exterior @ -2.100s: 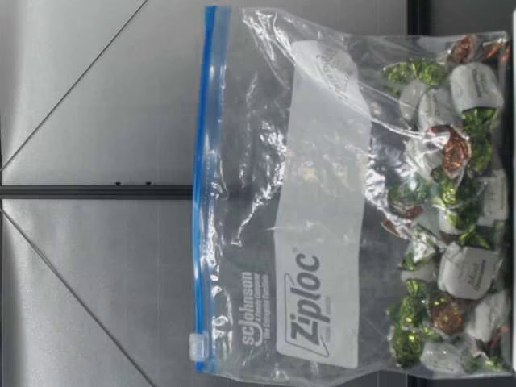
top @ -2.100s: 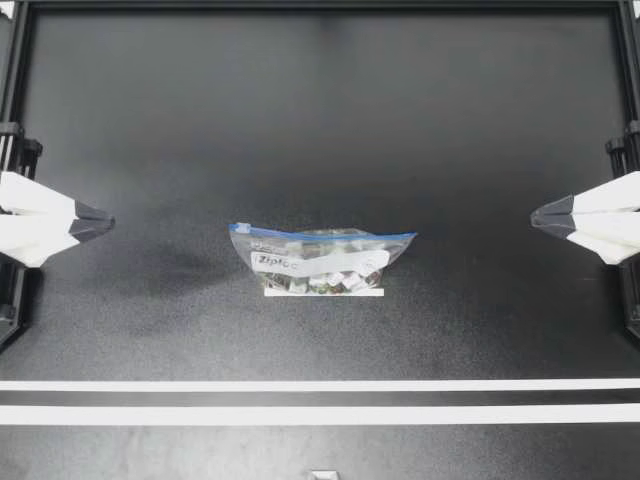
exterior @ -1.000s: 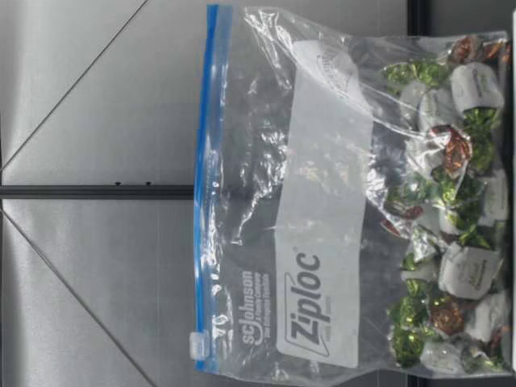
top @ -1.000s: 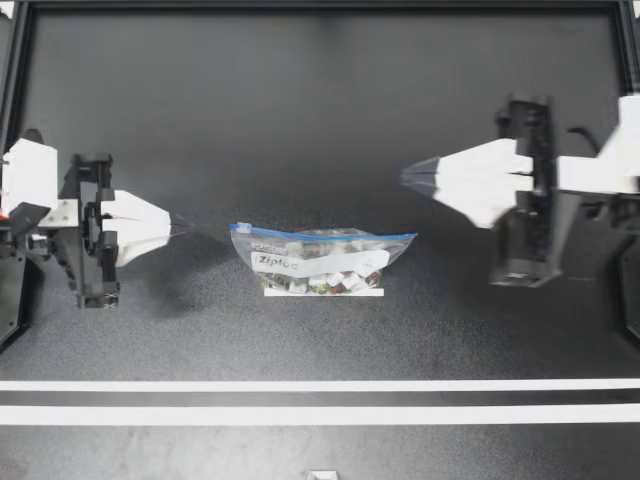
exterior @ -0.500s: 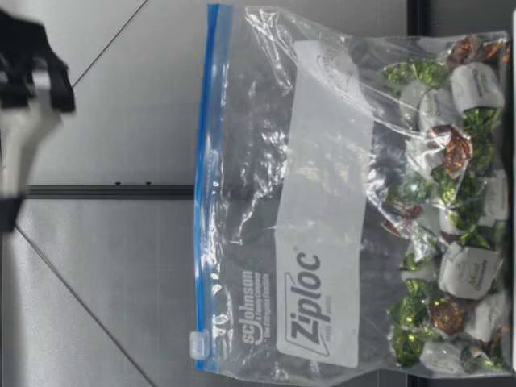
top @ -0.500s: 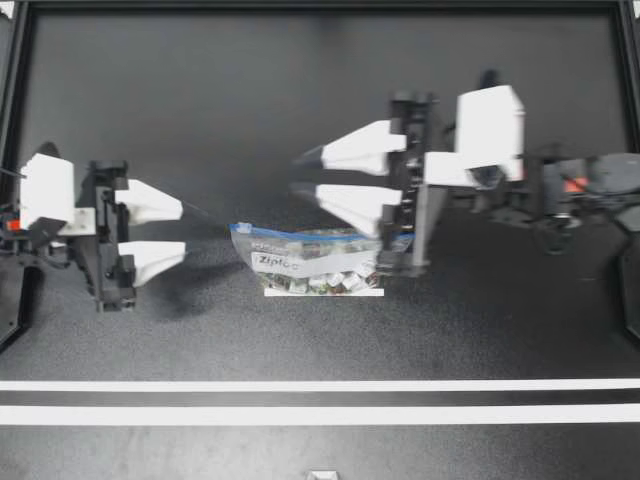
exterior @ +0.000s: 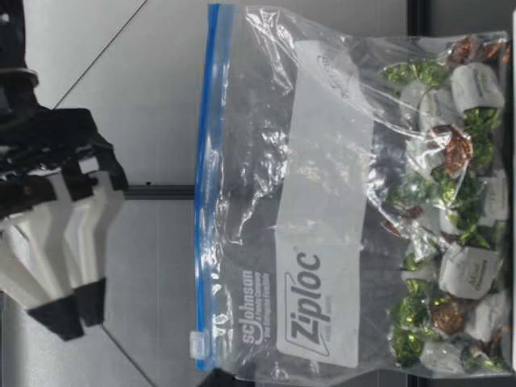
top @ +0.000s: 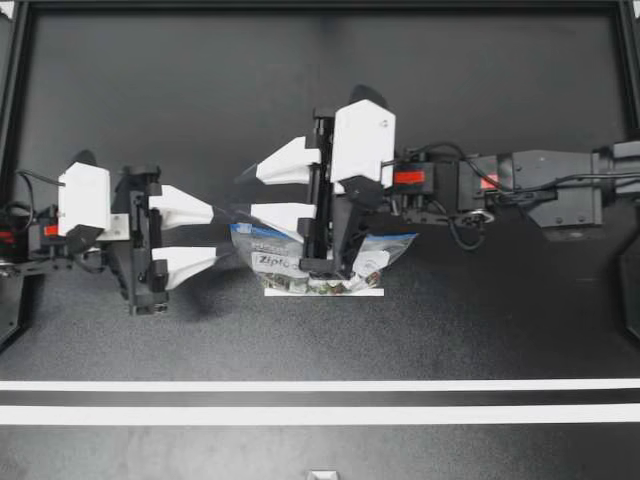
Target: Slide open the ziploc bag.
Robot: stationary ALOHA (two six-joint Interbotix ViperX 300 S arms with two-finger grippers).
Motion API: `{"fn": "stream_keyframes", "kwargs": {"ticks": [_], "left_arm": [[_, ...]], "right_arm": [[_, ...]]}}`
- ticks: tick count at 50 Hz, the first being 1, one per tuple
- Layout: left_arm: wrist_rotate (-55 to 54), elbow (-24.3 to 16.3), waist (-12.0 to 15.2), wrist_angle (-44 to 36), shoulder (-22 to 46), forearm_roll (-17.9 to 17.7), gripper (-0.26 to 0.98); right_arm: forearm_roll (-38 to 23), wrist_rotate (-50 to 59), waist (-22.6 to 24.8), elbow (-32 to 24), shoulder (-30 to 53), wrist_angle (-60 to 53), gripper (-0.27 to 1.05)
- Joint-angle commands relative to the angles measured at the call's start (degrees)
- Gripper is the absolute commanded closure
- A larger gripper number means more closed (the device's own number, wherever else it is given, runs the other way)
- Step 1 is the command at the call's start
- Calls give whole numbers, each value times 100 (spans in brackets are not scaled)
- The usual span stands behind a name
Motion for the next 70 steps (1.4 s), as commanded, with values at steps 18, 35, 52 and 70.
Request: {"fn": "stream_keyframes", "kwargs": {"ticks": [18,35,52,70], "left_arm": [[0,-185,0,-79,141,9,60],[0,-202,-9,-53,132,88,85],[0,-176,-18,-44,70,97,85],[9,-158,-18,-26,70,123,85]], "right_arm": [[-18,9,167,-255,272,396,30],[-9,9,193,-299,475,448,30],[-9,9,193,-316,527,703,31],[-9,53,193,-501,527,1090,59]]}}
